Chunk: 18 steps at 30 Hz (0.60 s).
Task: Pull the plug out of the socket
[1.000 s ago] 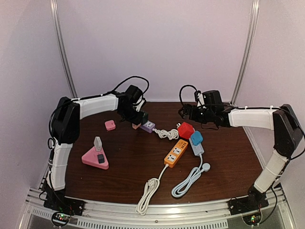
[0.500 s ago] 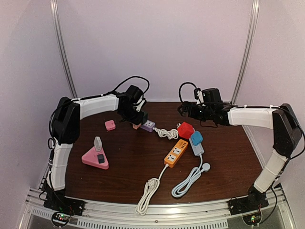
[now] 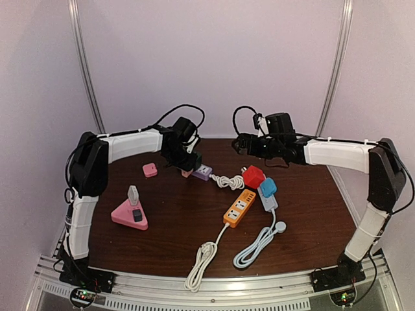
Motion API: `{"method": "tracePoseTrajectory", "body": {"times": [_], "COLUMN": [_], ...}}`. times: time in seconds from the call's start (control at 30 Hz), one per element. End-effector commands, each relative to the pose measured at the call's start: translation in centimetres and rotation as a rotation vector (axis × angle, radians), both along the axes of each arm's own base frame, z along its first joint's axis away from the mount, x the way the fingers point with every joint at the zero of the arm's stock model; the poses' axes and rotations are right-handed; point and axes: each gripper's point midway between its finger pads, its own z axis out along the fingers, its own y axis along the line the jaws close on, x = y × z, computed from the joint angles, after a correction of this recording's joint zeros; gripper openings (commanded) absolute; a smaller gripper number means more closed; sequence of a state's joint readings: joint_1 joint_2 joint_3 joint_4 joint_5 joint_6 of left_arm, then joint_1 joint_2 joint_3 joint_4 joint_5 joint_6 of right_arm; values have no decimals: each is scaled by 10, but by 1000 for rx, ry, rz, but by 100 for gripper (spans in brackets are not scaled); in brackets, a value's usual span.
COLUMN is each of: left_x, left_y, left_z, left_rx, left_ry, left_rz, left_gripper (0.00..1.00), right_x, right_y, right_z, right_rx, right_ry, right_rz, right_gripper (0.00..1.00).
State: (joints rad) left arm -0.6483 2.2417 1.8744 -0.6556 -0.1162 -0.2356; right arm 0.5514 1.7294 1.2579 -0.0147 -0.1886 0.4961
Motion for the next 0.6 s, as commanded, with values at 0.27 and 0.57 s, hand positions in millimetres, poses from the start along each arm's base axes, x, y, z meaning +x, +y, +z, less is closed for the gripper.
{"method": "tracePoseTrajectory", "body": {"times": [0.27, 0.57], "left_x": [-51, -95], "left_y": [-6, 8], "left_z": [43, 48], "left_rx": [-56, -87], "left_ry": [2, 26], "left_rz": [-28, -51], "left_gripper": [2, 2], "right_x": [-15, -36], "right_y": [39, 102], "right_z": [-13, -20], "right_rx": [-42, -49], "right_ry": [44, 44], "right_rz": [113, 204], "right_gripper": [100, 100]}}
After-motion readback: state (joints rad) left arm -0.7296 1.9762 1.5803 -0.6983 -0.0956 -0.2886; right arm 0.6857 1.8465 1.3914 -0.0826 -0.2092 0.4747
